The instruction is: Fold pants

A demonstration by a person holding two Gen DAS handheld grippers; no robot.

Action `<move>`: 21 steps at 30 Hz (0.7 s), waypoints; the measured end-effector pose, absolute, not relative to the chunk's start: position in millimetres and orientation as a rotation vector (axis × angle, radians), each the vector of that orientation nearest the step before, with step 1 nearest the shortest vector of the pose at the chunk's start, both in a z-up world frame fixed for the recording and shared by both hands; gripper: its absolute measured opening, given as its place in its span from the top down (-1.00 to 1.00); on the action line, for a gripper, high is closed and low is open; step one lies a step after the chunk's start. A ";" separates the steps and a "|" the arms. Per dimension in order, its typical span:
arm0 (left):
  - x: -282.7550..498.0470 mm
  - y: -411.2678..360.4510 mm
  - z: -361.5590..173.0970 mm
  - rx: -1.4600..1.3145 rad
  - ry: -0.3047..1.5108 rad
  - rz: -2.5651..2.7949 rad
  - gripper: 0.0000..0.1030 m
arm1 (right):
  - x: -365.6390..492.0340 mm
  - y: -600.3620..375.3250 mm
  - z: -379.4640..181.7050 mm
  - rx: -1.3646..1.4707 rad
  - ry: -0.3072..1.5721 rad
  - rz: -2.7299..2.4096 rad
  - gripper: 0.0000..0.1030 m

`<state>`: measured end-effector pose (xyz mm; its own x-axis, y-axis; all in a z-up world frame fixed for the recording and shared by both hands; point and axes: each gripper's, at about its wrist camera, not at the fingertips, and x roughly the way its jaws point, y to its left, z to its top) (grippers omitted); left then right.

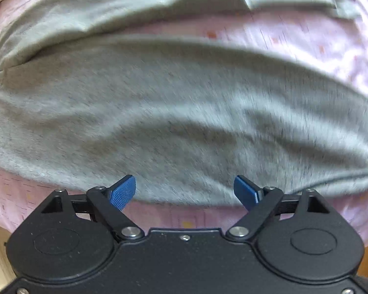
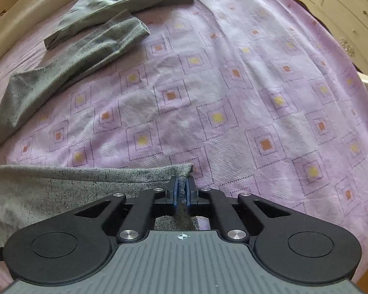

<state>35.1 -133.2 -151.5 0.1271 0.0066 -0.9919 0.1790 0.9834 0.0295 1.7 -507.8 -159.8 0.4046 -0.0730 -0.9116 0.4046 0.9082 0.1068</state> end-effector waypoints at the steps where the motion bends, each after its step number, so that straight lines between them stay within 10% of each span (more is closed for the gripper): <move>1: 40.2 -126.1 -144.4 0.132 1.418 -0.113 -0.70 | 0.7 -508.1 -149.4 0.357 1.064 -0.305 0.81; 5: 67.1 -99.2 -117.7 0.071 1.303 -0.049 -0.71 | 20.9 -507.9 -124.5 0.427 0.900 -0.298 0.41; 21: 157.4 -59.9 -104.3 -0.021 1.291 0.052 -0.78 | 171.7 -513.7 -176.8 0.702 0.975 -0.450 0.38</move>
